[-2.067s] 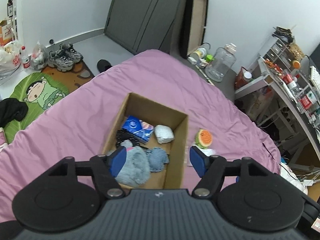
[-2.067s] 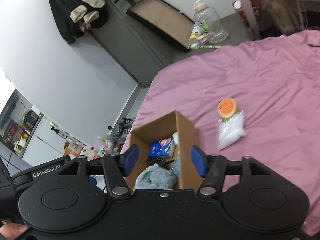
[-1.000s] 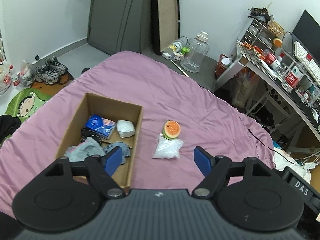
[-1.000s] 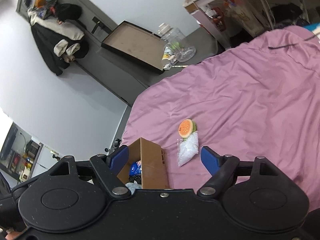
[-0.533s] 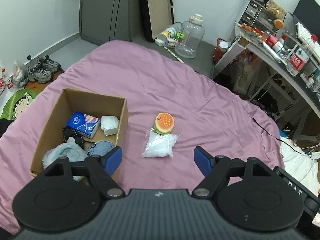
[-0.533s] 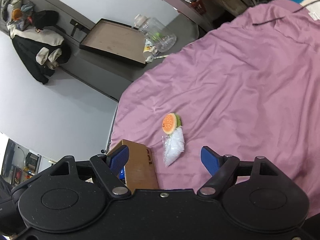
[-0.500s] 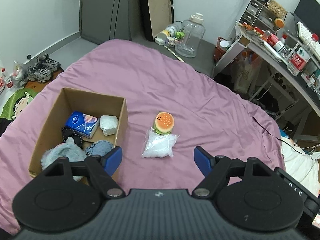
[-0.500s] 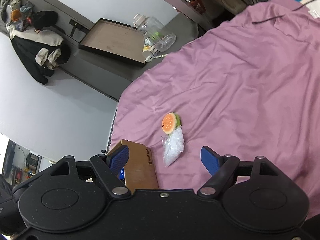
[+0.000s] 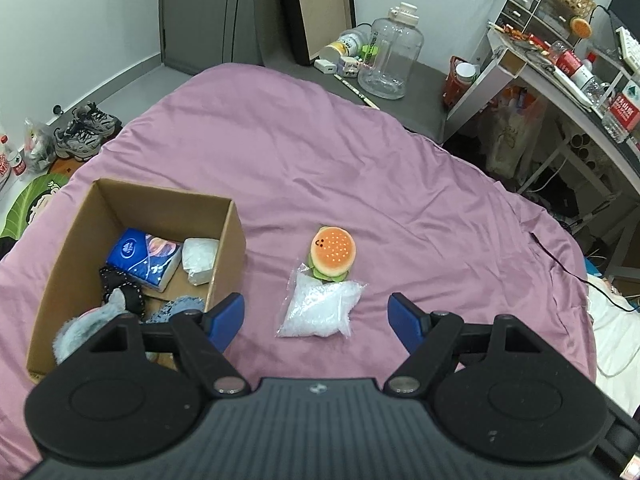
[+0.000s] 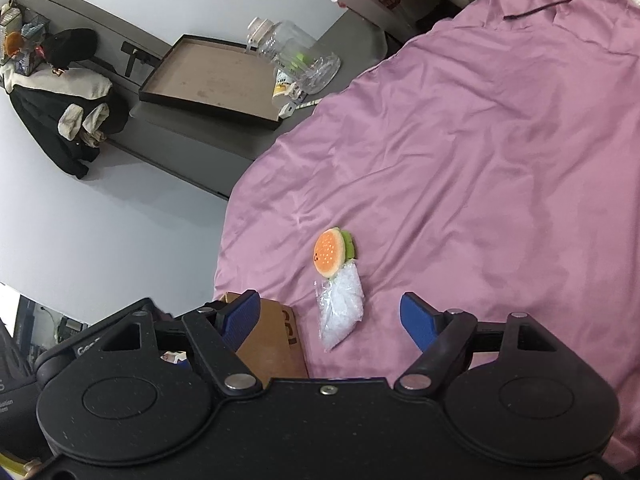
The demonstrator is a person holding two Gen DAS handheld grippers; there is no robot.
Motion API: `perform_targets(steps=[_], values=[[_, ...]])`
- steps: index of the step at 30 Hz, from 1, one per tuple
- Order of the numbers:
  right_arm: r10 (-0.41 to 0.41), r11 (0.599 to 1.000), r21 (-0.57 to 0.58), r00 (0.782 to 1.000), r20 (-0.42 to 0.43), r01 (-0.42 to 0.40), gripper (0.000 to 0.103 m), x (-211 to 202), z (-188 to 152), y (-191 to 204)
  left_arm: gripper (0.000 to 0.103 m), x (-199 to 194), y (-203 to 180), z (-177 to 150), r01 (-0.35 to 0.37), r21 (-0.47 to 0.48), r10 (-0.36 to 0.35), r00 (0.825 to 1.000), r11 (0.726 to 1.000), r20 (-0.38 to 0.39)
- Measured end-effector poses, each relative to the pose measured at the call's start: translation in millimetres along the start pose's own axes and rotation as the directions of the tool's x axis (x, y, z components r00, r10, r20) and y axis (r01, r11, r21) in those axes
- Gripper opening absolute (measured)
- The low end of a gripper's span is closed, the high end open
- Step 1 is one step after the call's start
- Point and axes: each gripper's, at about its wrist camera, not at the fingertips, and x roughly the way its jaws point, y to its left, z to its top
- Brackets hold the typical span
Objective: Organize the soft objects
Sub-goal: 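Grasp the burger plush with the left tool while the right tool grasps its clear bag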
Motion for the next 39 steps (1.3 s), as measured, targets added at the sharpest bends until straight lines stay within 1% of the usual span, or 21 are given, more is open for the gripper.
perform_targets(steps=[4, 7, 9, 10, 14, 17, 21, 29, 31, 33, 34, 35, 36, 37, 39], values=[[-0.003, 1.000, 0.016, 1.000, -0.017, 0.003, 0.075, 13, 2, -3, 0.077, 11, -2, 6, -0.009, 0.007, 0.009, 1.000, 1.000, -0.005], [-0.010, 0.999, 0.031, 1.000, -0.010, 0.010, 0.068, 20, 3, -5, 0.077, 21, -3, 10, -0.021, 0.017, 0.021, 1.000, 1.000, -0.011], [-0.008, 0.998, 0.058, 1.000, -0.023, 0.009, 0.061, 28, 5, -10, 0.077, 29, -3, 12, -0.026, 0.016, 0.026, 0.999, 1.000, -0.021], [-0.006, 0.998, 0.070, 1.000, -0.030, 0.008, 0.060, 31, 5, -12, 0.077, 33, -2, 13, -0.028, 0.012, 0.028, 0.999, 1.000, -0.030], [-0.026, 0.993, 0.113, 0.998, -0.062, 0.033, 0.059, 49, 7, -23, 0.077, 49, -2, 20, -0.028, 0.011, 0.029, 0.998, 1.000, -0.060], [-0.017, 0.990, 0.138, 0.995, -0.095, 0.031, 0.058, 62, 6, -27, 0.077, 58, -3, 27, -0.023, 0.015, 0.024, 0.997, 1.000, -0.071], [-0.010, 0.991, 0.129, 0.991, -0.133, 0.027, 0.058, 80, 4, -23, 0.077, 73, -5, 37, -0.022, 0.024, 0.025, 0.996, 0.999, -0.091], [-0.030, 0.989, 0.138, 0.980, -0.196, 0.058, 0.058, 115, 2, -27, 0.077, 102, -2, 52, -0.006, 0.025, 0.009, 0.990, 1.000, -0.138], [-0.031, 0.990, 0.130, 0.978, -0.207, 0.059, 0.052, 121, 2, -28, 0.077, 108, -1, 55, -0.004, 0.020, 0.007, 0.989, 1.000, -0.149], [-0.016, 0.989, 0.138, 0.976, -0.218, 0.047, 0.033, 125, 3, -29, 0.077, 114, 0, 56, -0.001, 0.019, 0.004, 0.988, 1.000, -0.155], [-0.002, 0.990, 0.139, 0.974, -0.225, 0.034, 0.033, 126, 3, -29, 0.077, 116, -1, 56, 0.000, 0.020, 0.004, 0.987, 1.000, -0.158], [-0.004, 0.992, 0.126, 0.975, -0.223, 0.033, 0.031, 125, 3, -28, 0.077, 119, -2, 56, 0.000, 0.019, 0.003, 0.987, 1.000, -0.162], [-0.018, 0.993, 0.107, 0.977, -0.211, 0.042, 0.023, 124, 3, -26, 0.077, 122, -3, 57, 0.004, 0.019, -0.001, 0.986, 1.000, -0.165], [-0.032, 0.994, 0.094, 0.980, -0.199, 0.052, 0.023, 121, 4, -25, 0.077, 125, -4, 57, 0.010, 0.020, -0.007, 0.986, 1.000, -0.167], [-0.034, 0.993, 0.108, 0.983, -0.181, 0.054, 0.023, 116, 6, -29, 0.077, 130, -8, 58, 0.025, 0.025, -0.021, 0.985, 0.999, -0.169]])
